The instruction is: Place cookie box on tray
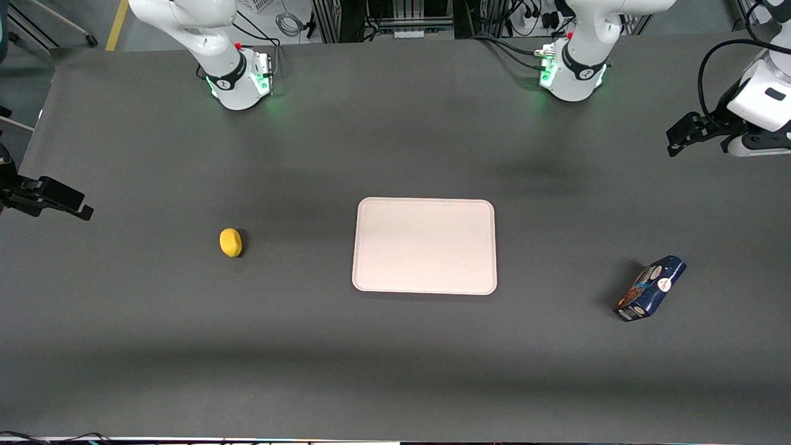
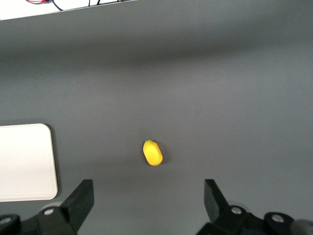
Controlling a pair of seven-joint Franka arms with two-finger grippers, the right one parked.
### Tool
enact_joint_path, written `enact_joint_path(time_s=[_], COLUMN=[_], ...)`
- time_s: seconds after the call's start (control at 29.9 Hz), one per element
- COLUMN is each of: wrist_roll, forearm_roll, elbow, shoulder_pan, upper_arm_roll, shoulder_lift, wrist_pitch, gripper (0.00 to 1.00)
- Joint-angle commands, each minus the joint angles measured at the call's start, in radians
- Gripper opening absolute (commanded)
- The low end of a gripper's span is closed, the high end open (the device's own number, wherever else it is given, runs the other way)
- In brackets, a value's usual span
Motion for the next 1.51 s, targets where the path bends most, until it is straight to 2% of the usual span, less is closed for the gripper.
enact_joint_path(time_s=[0.0,0.2,0.33,0.64,0.8,1.07,1.47], wrist_roll=[-0.014,-0.010,0.007,0.281,0.378,0.458,0.585], forearm_roll=[0.014,0.014,0.013,0.013,0.042,0.039,0.027], elbow=[0.015,0.042,0.137,0.461,0.467,0.458,0.480], shoulder_pan=[-0.001,-0.003,-0.003,0.009,0.005,0.000,0.023], upper_arm_roll=[0.000,0.001,0.013,0.053,0.053,0.047,0.053], shoulder_lift=[0.003,0.017,0.063,0.327,0.479,0.698,0.858], wrist_pitch=[-0.014,-0.016,-0.051,-0.198,-0.122,0.030,0.243], gripper=[1.00,1.00,1.00,1.00,1.00,1.00,1.00])
